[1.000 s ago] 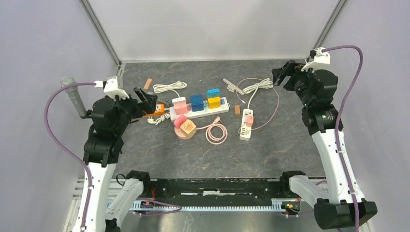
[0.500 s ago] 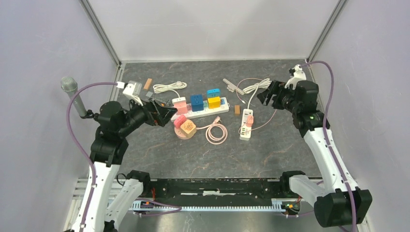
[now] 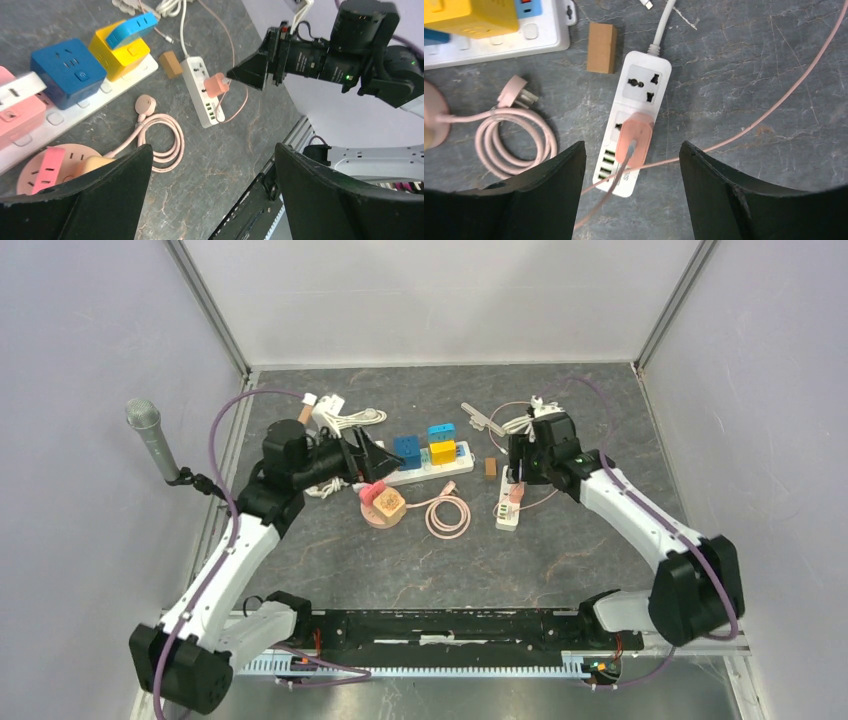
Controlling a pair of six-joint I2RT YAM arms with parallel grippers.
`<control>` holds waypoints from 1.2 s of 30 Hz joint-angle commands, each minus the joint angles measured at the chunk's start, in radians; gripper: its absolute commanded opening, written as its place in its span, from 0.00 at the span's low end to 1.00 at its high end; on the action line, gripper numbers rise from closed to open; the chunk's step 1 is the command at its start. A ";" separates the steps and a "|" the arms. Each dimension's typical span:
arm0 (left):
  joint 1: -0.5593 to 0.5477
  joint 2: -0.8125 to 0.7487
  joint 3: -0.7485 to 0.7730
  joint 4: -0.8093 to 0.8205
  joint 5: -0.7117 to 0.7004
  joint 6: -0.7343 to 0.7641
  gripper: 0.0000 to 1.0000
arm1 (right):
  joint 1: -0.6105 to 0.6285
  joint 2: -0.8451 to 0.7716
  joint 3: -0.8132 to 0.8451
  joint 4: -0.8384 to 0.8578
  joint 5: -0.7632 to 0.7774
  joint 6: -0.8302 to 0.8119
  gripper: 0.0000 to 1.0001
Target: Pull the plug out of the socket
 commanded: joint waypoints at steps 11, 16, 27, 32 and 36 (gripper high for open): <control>-0.241 0.369 0.159 0.082 -0.077 -0.084 0.94 | 0.083 0.189 0.032 -0.019 0.145 0.061 0.67; -0.286 0.463 0.201 0.082 -0.080 -0.117 0.89 | 0.086 0.199 0.011 -0.016 0.127 0.069 0.49; -0.382 0.694 0.314 0.133 -0.109 -0.166 0.73 | 0.086 0.163 0.010 -0.014 0.163 -0.005 0.30; -0.427 0.794 0.387 0.133 -0.168 -0.186 0.69 | 0.086 0.093 -0.032 -0.010 0.149 -0.030 0.29; -0.455 0.858 0.430 0.133 -0.214 -0.191 0.68 | 0.087 0.054 -0.062 -0.005 0.140 -0.030 0.36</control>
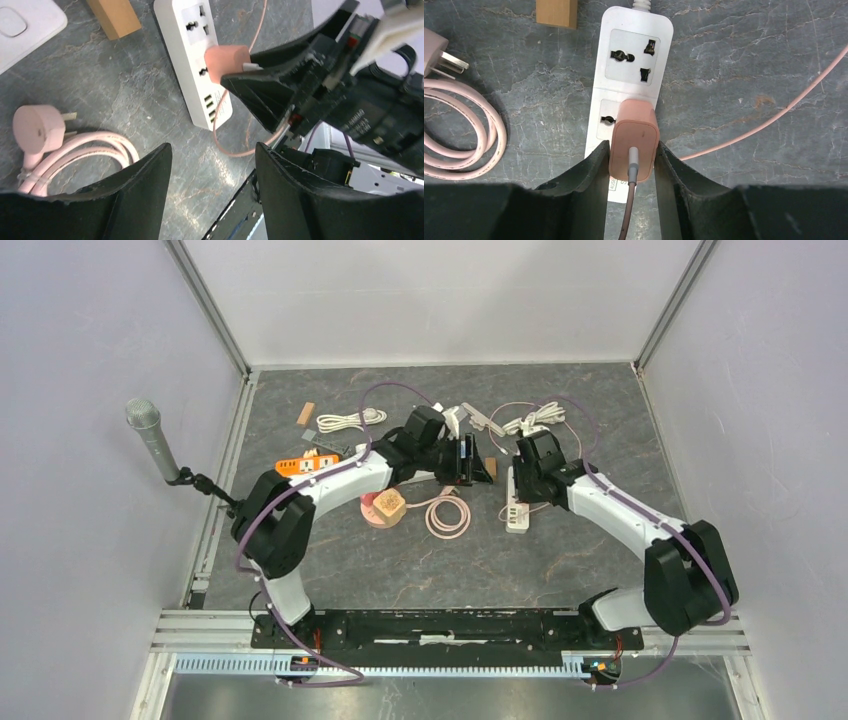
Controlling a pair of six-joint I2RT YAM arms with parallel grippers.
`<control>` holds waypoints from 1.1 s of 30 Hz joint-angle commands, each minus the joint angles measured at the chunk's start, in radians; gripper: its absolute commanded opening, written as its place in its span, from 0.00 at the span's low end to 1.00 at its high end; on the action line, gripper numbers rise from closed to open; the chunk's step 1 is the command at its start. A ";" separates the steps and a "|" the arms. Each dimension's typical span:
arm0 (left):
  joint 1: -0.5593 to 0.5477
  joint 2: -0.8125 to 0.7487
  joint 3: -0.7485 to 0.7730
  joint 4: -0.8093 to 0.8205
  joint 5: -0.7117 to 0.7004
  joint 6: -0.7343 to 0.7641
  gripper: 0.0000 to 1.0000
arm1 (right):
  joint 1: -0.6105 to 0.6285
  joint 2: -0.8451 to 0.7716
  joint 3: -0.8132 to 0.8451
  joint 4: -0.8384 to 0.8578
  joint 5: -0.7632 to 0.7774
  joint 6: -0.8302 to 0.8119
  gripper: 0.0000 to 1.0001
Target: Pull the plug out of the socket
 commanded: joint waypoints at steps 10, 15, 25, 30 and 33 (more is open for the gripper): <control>-0.044 0.234 0.254 0.010 -0.061 -0.068 0.67 | -0.016 -0.034 0.004 0.088 0.028 -0.028 0.68; -0.068 0.298 0.303 0.007 -0.078 -0.072 0.60 | -0.030 -0.011 0.016 0.062 0.034 -0.010 0.60; -0.129 0.466 0.511 -0.121 -0.166 -0.019 0.46 | -0.048 -0.044 -0.064 0.137 0.006 -0.029 0.45; -0.129 0.502 0.511 -0.131 -0.199 -0.065 0.43 | -0.062 -0.057 -0.102 0.162 0.006 -0.027 0.45; -0.129 0.520 0.514 -0.141 -0.191 -0.091 0.40 | -0.068 -0.077 -0.125 0.193 0.000 -0.029 0.43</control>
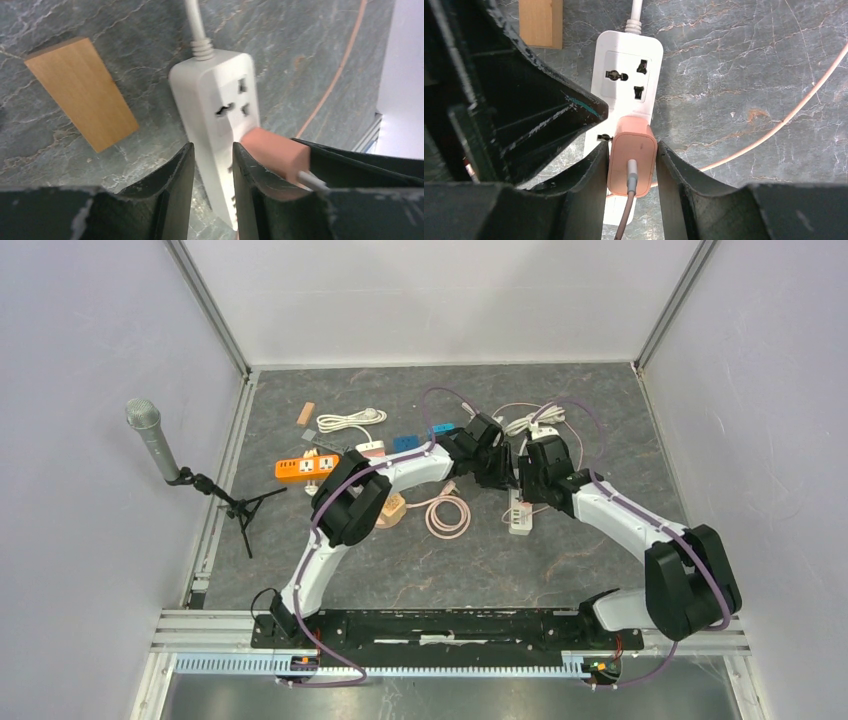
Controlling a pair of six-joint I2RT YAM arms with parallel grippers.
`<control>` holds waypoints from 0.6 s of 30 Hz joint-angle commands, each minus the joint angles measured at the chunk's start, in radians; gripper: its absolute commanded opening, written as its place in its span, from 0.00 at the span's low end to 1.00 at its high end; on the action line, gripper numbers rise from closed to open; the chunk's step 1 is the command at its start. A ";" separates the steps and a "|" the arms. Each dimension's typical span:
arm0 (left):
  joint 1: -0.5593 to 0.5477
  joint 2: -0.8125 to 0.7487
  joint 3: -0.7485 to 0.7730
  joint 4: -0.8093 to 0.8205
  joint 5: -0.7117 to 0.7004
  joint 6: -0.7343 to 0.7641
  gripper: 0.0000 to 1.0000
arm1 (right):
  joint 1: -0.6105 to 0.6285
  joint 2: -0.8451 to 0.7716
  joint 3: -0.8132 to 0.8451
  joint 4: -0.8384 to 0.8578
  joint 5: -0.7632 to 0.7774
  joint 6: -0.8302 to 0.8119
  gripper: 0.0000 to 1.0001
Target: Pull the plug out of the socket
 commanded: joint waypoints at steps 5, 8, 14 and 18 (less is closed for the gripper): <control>-0.007 0.052 0.033 -0.018 0.001 -0.064 0.35 | -0.018 -0.056 -0.035 0.066 0.003 -0.013 0.31; -0.007 0.062 0.029 -0.026 0.002 -0.065 0.32 | -0.018 -0.060 -0.029 0.067 -0.002 -0.010 0.18; -0.026 0.078 0.017 -0.067 -0.029 -0.053 0.30 | -0.018 -0.026 0.043 0.019 -0.026 0.009 0.00; -0.038 0.107 0.044 -0.126 -0.051 -0.043 0.33 | -0.018 -0.014 0.086 -0.006 -0.043 0.027 0.00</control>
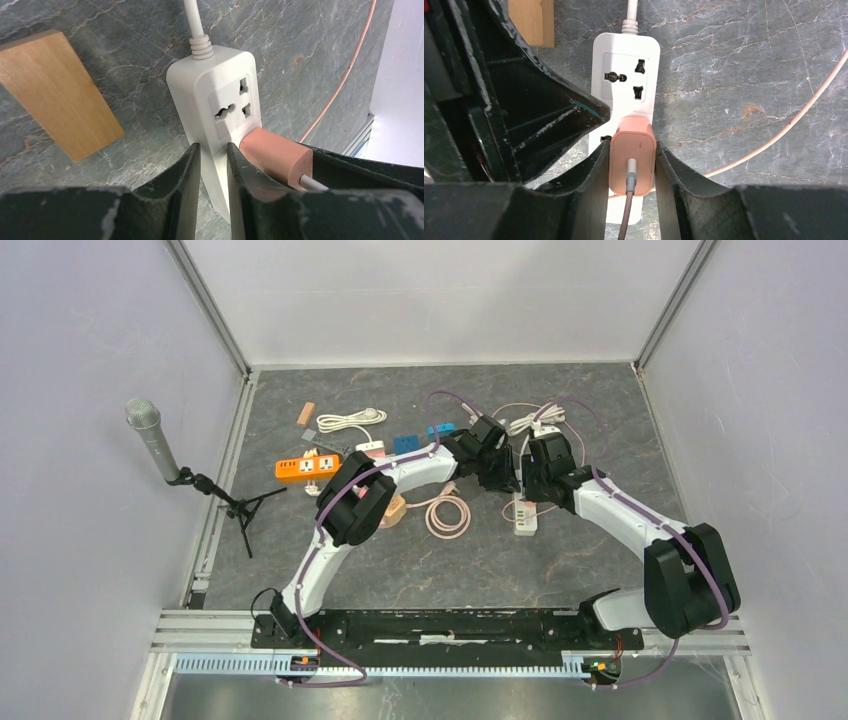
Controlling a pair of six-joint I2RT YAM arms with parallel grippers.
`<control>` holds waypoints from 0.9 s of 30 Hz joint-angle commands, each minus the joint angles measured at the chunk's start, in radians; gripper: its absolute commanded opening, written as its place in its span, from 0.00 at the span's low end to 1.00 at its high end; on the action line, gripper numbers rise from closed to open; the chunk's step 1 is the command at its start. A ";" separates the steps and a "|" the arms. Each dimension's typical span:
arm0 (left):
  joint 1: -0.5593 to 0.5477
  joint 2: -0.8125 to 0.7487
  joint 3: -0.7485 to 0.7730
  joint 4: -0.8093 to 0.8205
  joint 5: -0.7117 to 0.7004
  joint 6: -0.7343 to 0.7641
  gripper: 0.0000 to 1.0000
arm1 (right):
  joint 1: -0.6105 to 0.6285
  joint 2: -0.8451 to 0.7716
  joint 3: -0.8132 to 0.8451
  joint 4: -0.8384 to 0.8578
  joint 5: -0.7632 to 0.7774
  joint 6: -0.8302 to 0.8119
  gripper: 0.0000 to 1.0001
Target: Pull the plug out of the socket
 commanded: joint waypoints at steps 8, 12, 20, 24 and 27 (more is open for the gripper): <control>-0.033 0.114 0.058 -0.189 -0.053 0.022 0.35 | -0.002 -0.017 0.166 -0.043 0.009 0.023 0.00; -0.031 0.113 0.063 -0.206 -0.061 0.040 0.33 | -0.003 -0.033 0.190 -0.084 0.112 -0.002 0.00; -0.011 0.017 0.190 -0.253 -0.087 0.138 0.50 | -0.069 -0.107 0.231 -0.155 0.336 -0.042 0.00; 0.018 -0.040 0.258 -0.304 -0.081 0.142 0.62 | -0.136 -0.142 0.241 -0.147 0.383 -0.056 0.00; 0.043 -0.092 0.287 -0.320 -0.068 0.124 0.68 | -0.180 -0.141 0.265 -0.127 0.406 -0.080 0.00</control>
